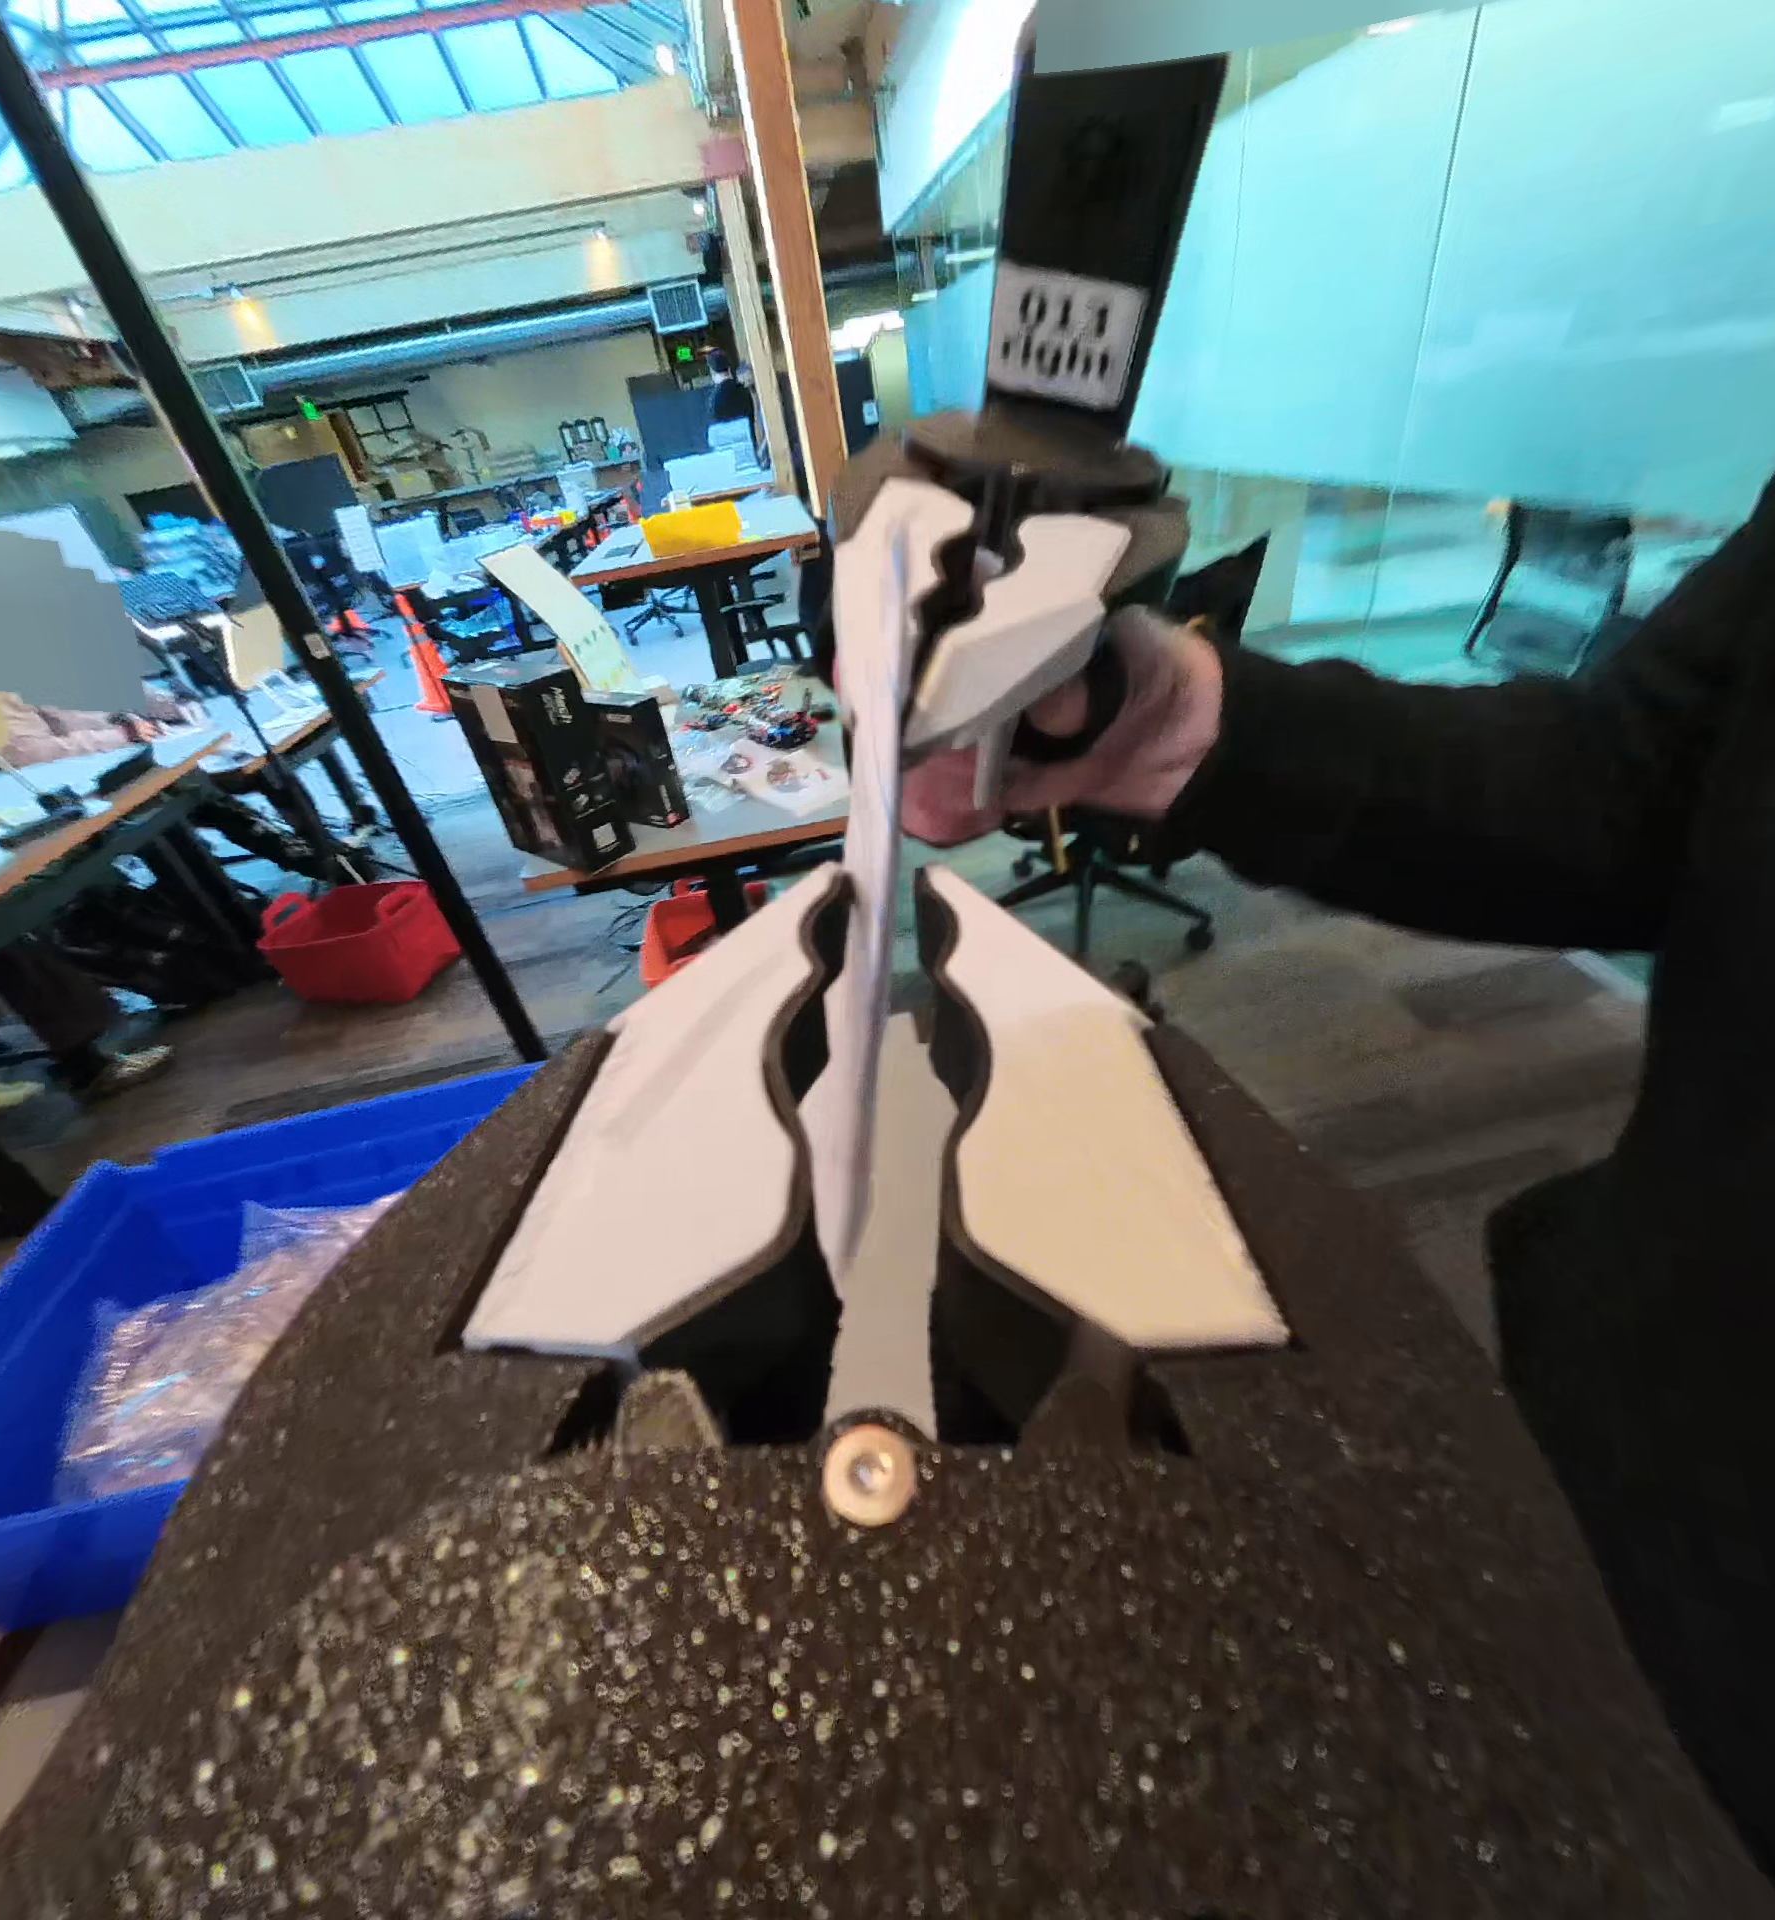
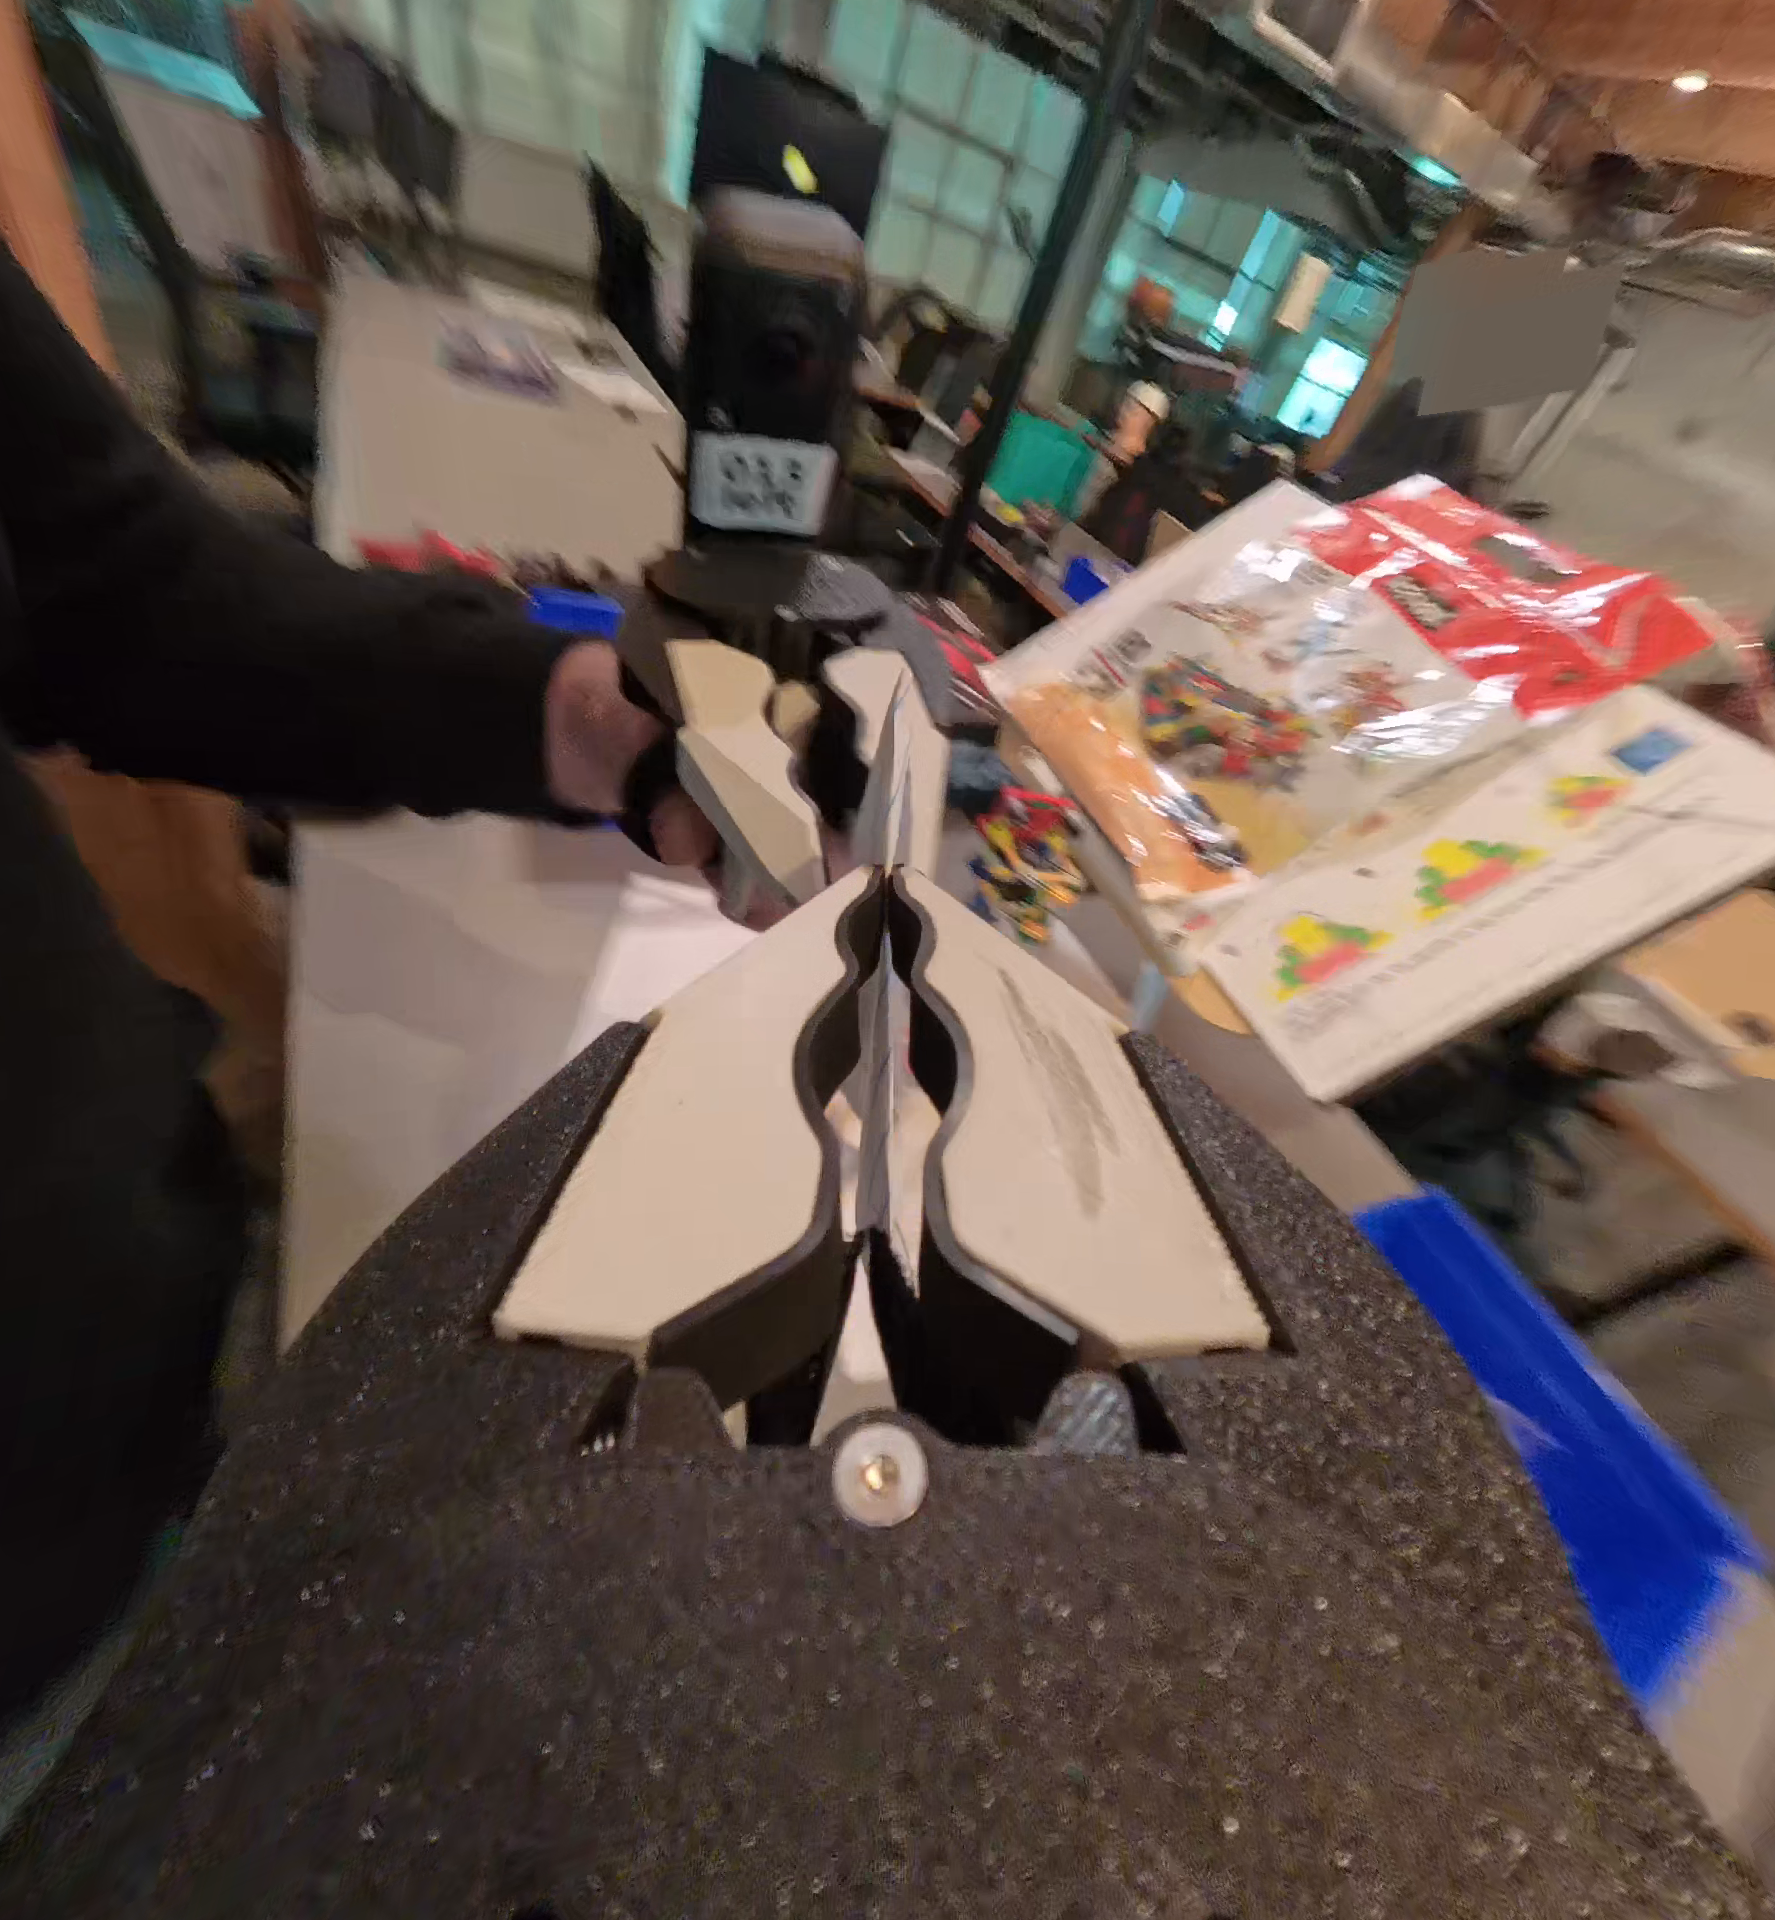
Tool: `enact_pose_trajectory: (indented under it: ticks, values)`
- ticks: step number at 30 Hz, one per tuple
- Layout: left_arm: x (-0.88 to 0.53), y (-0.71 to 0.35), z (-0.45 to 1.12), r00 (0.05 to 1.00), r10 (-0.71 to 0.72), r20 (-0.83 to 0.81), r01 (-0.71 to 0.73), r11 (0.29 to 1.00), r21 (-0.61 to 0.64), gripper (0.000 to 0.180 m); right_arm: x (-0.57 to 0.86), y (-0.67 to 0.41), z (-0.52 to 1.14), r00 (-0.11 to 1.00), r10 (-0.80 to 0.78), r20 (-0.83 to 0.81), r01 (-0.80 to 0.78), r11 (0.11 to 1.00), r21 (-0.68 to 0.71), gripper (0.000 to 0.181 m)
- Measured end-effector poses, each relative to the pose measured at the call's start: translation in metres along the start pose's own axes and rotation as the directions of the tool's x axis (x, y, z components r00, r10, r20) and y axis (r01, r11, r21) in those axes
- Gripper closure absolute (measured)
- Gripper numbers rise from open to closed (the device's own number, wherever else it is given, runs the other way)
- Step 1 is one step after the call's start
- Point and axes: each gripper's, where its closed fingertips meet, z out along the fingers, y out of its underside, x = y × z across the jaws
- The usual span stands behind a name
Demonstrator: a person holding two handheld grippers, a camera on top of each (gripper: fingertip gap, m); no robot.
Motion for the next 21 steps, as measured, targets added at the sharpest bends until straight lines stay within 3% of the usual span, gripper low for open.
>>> enact_pose_trajectory:
  ticks: [4, 5, 6, 10, 14, 21]
  values:
    - [-0.002, -0.011, 0.001, 0.967, 0.230, 0.110, -0.228, 0.973, -0.024, 0.180, -0.001, -0.014, -0.002, 0.961, -0.241, -0.139, 0.228, 0.968, -0.103, 0.180]
    - [0.000, -0.015, 0.001, 0.947, 0.297, 0.125, -0.294, 0.955, -0.043, 0.180, -0.001, -0.019, -0.004, 0.947, -0.272, -0.169, 0.256, 0.960, -0.114, 0.170]
    - [0.001, -0.019, 0.002, 0.916, 0.376, 0.142, -0.370, 0.926, -0.069, 0.180, 0.001, -0.023, -0.008, 0.933, -0.294, -0.208, 0.273, 0.954, -0.124, 0.162]
    - [0.009, -0.041, 0.007, 0.765, 0.612, 0.199, -0.601, 0.790, -0.122, 0.180, 0.014, -0.017, -0.020, 0.886, -0.360, -0.293, 0.303, 0.927, -0.220, 0.163]
    - [0.013, -0.049, 0.014, 0.689, 0.696, 0.200, -0.680, 0.717, -0.151, 0.180, 0.019, -0.016, -0.022, 0.844, -0.397, -0.360, 0.329, 0.914, -0.238, 0.181]
    - [0.003, -0.064, 0.021, 0.592, 0.735, 0.332, -0.729, 0.663, -0.169, 0.180, 0.031, -0.027, -0.027, 0.756, -0.382, -0.532, 0.327, 0.924, -0.199, 0.181]
